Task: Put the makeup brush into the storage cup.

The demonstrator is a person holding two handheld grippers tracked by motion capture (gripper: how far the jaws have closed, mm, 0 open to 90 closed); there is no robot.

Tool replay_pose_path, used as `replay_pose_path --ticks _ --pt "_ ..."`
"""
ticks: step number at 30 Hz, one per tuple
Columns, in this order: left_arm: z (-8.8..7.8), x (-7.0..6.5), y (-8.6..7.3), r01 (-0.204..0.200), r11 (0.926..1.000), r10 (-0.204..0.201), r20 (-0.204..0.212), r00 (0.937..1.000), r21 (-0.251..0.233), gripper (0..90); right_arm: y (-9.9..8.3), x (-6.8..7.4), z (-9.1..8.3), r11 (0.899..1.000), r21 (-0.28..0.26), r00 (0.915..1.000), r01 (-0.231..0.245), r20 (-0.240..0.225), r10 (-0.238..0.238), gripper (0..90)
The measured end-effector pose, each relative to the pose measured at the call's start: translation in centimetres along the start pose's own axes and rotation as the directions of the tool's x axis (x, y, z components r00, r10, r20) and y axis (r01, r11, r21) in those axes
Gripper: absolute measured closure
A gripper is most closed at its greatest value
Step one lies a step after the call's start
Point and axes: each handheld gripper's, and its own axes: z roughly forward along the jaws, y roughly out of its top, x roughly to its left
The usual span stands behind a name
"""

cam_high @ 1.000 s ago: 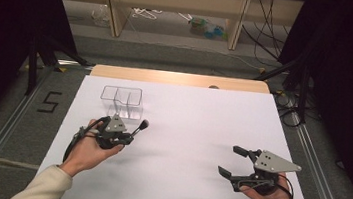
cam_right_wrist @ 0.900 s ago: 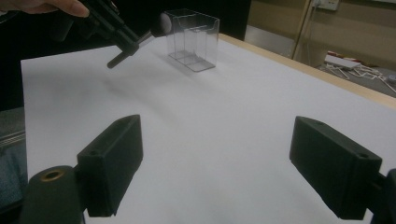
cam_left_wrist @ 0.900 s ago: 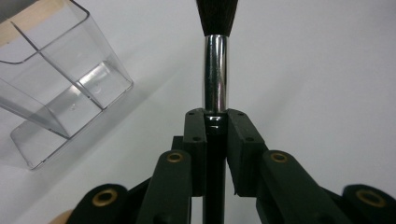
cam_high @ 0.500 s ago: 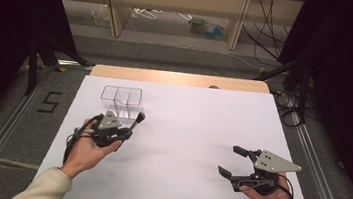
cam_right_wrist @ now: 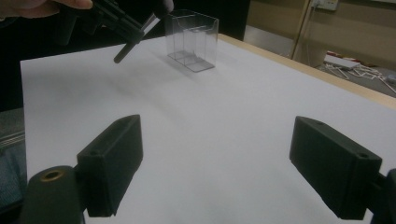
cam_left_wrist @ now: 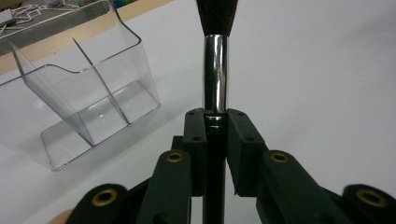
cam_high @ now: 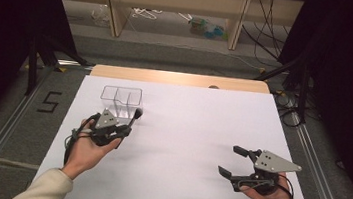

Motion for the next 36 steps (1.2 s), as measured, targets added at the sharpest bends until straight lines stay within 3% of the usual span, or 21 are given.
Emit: replay_pose_path --ticks 8,10,15,22,23,24,25,26,29,30,33,34,36 --pt "-0.09 0.28 0.03 0.012 0.9993 -0.012 -0.012 0.9999 -0.034 78.4 -0.01 -0.01 0.01 1.0 0.0 1.0 0.0 0.0 0.0 18.2" --pt "-0.03 0.1 -0.02 0.048 0.9973 -0.049 -0.013 0.9987 -0.055 78.4 -0.01 0.0 0.01 1.0 0.0 1.0 0.0 0.0 0.0 18.2" --pt "-0.1 0.29 0.02 0.04 0.9973 -0.041 -0.02 0.9989 -0.062 78.4 0.0 -0.01 0.01 1.0 -0.001 1.0 0.0 0.0 0.0 18.2" --pt "-0.11 0.19 0.06 0.065 0.9943 -0.067 -0.016 0.9977 -0.084 78.4 -0.01 -0.01 0.01 1.0 0.0 1.0 -0.001 0.001 0.001 18.2" --pt "-0.15 0.36 0.1 0.044 0.9955 -0.046 -0.019 0.9988 -0.084 78.4 -0.01 -0.01 0.0 1.0 -0.001 1.0 -0.001 0.001 0.001 18.3" --pt "-0.14 0.29 0.09 0.057 0.9946 -0.059 -0.021 0.998 -0.087 78.4 0.0 0.0 0.0 1.0 0.0 1.0 -0.001 0.001 0.001 18.2" --pt "-0.15 0.39 0.1 0.045 0.995 -0.047 -0.02 0.9987 -0.089 78.4 0.0 -0.01 0.0 1.0 0.0 1.0 -0.001 0.0 0.001 18.2" --pt "-0.15 0.31 0.07 0.064 0.9937 -0.066 -0.018 0.9977 -0.092 78.4 -0.01 -0.01 0.0 1.0 0.0 1.0 0.0 0.001 0.0 18.2" --pt "-0.09 0.4 0.06 0.058 0.9935 -0.06 -0.017 0.998 -0.098 78.4 -0.01 -0.01 0.0 1.0 0.0 1.0 -0.001 0.001 0.001 18.3" --pt "-0.1 0.49 0.08 0.039 0.9943 -0.042 -0.028 0.9987 -0.099 78.4 -0.01 -0.01 0.0 1.0 0.0 1.0 -0.001 0.001 0.001 18.2" --pt "-0.07 0.42 0.05 0.06 0.9923 -0.063 -0.027 0.9976 -0.108 78.4 -0.01 -0.01 0.0 1.0 0.0 1.0 -0.002 0.002 0.002 18.3" --pt "-0.13 0.67 0.14 0.022 0.9938 -0.026 -0.033 0.9991 -0.108 78.4 -0.01 -0.01 0.01 1.0 0.0 1.0 -0.001 0.001 0.001 18.3" --pt "-0.13 0.59 0.13 0.041 0.9922 -0.046 -0.037 0.9983 -0.117 78.4 -0.01 -0.01 0.02 1.0 0.001 1.0 -0.001 0.0 0.001 18.3"
